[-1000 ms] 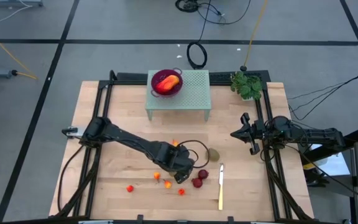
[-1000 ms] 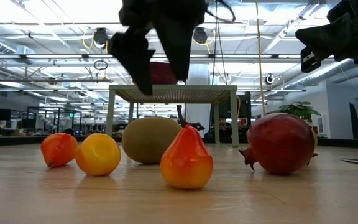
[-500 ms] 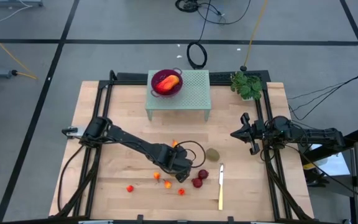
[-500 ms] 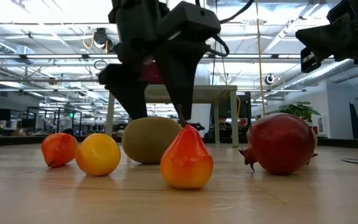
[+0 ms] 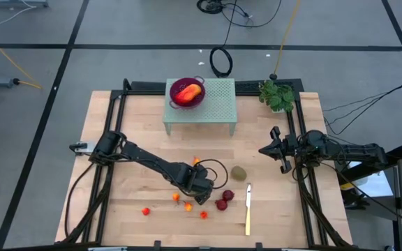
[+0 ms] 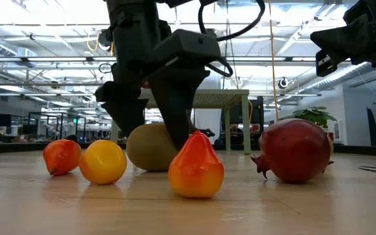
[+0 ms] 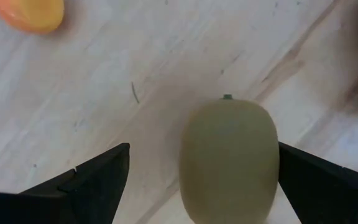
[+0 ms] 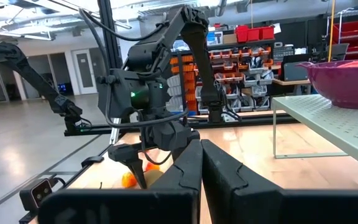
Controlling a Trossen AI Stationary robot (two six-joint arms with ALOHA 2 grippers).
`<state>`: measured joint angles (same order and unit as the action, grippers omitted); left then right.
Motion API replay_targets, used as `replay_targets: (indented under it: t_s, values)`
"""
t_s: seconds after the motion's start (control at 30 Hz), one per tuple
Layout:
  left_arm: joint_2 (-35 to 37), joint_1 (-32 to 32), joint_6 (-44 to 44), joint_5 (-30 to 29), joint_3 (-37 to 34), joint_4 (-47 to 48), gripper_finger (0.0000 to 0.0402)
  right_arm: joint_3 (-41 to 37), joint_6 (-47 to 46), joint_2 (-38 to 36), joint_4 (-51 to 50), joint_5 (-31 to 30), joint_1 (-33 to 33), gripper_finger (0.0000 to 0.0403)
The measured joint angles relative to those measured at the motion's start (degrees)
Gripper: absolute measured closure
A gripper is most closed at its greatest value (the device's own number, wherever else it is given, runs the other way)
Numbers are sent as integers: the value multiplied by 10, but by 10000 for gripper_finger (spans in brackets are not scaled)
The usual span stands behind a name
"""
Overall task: Pick & Place Fruit
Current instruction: Put the brown kiwi in the red strainer bowl on the shelf
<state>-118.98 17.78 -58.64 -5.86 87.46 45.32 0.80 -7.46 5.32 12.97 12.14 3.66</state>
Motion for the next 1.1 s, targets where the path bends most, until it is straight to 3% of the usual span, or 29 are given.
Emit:
replay_targets:
  t_s: [0.33, 0.6, 0.73, 0.9, 1.1]
  values:
    - [0, 0, 35, -27, 0, 0, 19, 0, 13, 0, 0, 0, 0, 403]
    - [-30, 0, 4, 24, 1, -12, 19, 0, 13, 0, -3, -1, 0, 403]
    - [-32, 0, -16, 15, 1, -17, 25, 0, 11, 3, -12, 0, 0, 403]
    - [-32, -1, -21, 3, 1, -13, 80, 0, 7, 6, -14, 0, 0, 403]
    - [-29, -2, -17, 0, 1, -4, 193, 0, 7, 6, -13, 0, 0, 403]
